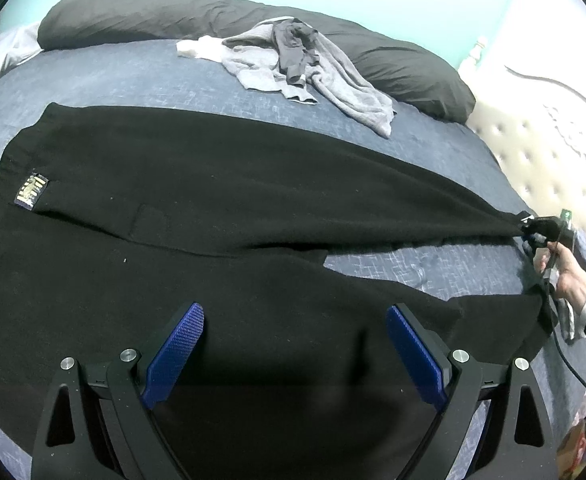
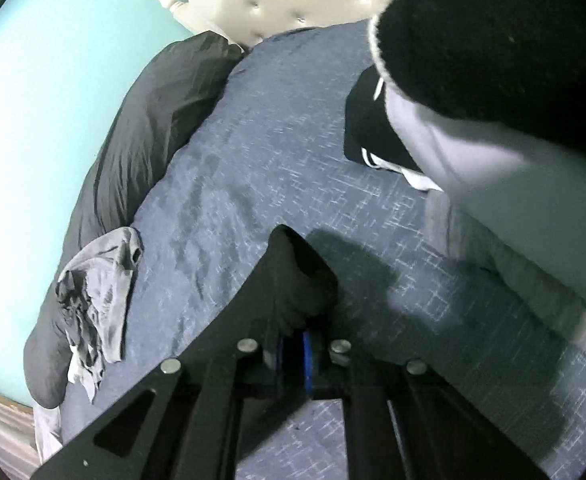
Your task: Fold clothes
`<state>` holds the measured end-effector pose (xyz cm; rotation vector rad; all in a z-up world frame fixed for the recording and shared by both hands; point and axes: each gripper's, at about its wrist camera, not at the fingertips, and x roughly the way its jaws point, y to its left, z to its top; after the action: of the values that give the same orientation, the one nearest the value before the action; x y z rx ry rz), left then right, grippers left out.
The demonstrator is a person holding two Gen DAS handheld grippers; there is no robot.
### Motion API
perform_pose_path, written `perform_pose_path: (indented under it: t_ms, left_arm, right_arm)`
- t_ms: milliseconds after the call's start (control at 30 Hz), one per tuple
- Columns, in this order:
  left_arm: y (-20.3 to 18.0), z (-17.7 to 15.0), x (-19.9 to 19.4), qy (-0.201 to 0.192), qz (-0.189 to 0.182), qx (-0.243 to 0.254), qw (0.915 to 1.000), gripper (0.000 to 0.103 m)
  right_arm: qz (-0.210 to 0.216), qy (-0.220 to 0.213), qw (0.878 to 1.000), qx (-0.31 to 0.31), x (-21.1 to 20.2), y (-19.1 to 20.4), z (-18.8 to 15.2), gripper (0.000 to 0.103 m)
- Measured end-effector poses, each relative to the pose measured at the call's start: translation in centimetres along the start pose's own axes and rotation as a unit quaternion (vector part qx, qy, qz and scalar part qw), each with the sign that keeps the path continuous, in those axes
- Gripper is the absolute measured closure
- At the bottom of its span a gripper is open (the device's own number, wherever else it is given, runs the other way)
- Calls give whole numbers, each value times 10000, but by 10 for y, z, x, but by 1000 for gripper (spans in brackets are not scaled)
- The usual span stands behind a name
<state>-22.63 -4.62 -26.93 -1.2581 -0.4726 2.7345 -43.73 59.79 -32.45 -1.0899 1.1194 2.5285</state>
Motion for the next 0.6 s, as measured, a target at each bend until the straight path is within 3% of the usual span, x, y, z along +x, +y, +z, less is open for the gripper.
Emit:
perform_pose_path:
  t_ms: [333, 600]
  left_arm:
    - [-1, 0, -1, -14, 2, -5, 10000, 8]
    - [-2, 0, 1, -3, -13, -13, 10000, 8]
  right_arm:
    - [-9, 88, 9998, 159, 10, -10, -7, 96]
    - [-78, 33, 9996, 252, 7, -11, -7, 89]
